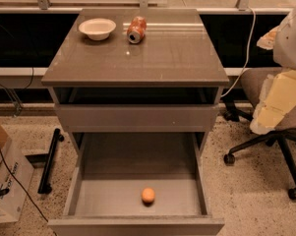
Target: Pick orange from middle drawer and place on counter
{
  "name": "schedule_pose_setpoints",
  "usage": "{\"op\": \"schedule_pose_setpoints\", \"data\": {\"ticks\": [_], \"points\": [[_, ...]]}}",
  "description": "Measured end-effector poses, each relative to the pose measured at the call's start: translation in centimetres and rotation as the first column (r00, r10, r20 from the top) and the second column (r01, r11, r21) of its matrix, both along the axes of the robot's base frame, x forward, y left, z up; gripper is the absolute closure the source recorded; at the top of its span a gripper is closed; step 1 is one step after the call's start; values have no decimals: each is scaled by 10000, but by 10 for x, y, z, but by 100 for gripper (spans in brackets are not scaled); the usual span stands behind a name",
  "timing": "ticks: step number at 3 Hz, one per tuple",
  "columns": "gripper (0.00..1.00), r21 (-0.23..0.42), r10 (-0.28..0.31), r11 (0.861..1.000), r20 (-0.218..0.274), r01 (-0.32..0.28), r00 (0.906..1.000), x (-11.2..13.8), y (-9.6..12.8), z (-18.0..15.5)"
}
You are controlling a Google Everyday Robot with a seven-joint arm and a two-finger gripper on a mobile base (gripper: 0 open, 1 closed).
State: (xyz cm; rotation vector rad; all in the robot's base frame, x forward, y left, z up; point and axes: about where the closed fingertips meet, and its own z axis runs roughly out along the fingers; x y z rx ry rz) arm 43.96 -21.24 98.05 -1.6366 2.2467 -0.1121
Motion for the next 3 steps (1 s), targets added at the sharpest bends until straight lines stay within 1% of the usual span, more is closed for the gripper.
{"op": "schedule_pose_setpoints", "data": {"ticks": [1,2,3], "points": [[0,657,265,9975,-30,-263,9996,2,30,-21],[0,1797,460,9829,-262,-406,9986,6,61,-67],[0,2511,602,9669,-542,-448,9967,14,76,-120]]}}
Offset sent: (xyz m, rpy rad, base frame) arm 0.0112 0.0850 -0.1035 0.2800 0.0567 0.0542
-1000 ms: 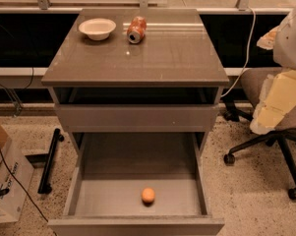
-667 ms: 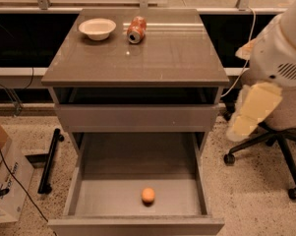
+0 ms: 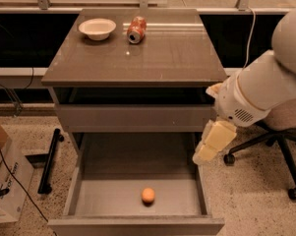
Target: Pick orange from middle drawer and place on counter
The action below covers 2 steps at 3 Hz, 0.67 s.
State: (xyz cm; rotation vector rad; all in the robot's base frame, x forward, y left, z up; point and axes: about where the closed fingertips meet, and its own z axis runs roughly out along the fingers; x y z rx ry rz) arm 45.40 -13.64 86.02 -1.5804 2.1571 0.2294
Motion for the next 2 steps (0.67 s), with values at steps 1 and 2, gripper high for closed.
{"op": "schedule_pose_setpoints", "data": {"ticks": [1,2], "points": [[0,294,141,9995,-495,-126,9987,8,4,-43],[0,240,118,9997,-536,-105,9985,8,6,-45]]}}
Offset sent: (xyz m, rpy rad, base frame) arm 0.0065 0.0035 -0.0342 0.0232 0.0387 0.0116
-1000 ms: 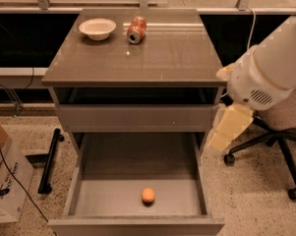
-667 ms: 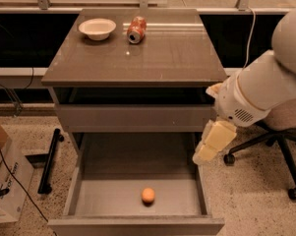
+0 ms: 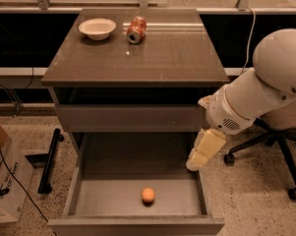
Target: Pick orange from middle drawer and place on counter
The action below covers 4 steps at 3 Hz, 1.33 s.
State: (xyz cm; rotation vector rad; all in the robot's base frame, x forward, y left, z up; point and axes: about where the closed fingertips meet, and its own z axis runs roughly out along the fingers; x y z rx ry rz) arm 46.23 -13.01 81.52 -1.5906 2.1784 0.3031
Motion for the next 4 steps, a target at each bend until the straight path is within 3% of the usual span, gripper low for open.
{"op": "schedule_pose_setpoints", "data": {"ticks": [1,2,3,4], "points": [[0,616,-158,9979,-291,176,9995,7,11,-26],[0,2036,-507,9767,-857,673,9950,18,28,-92],[0,2925,-587,9518,-1209,921,9909,22,33,-137],[0,3832,-508,9165,-1741,1151,9834,25,32,-195]]}}
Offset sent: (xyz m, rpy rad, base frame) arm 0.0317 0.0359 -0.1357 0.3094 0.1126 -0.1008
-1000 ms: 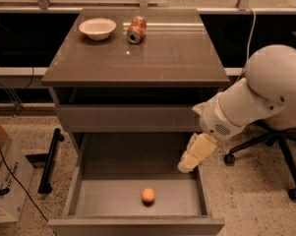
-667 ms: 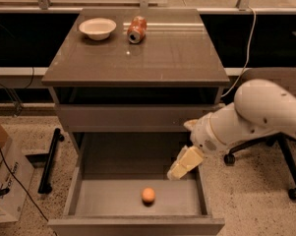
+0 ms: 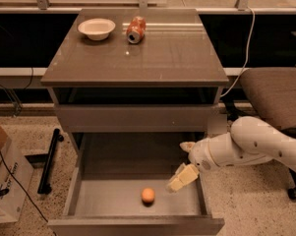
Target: Pick orange from middle drawer and place on counter
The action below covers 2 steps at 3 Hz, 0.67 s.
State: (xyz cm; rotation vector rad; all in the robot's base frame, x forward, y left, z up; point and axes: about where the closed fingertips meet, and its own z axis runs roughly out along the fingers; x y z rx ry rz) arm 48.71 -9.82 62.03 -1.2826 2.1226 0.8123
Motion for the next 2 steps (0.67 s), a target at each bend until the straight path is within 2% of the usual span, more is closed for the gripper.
{"op": "schedule_pose_setpoints", "data": {"ticks": [1,2], "points": [[0,252,84,9997,-452,-72,9989,-6,5,-29],[0,-88,-143,9999,-431,139,9990,-1,10,-47]]}}
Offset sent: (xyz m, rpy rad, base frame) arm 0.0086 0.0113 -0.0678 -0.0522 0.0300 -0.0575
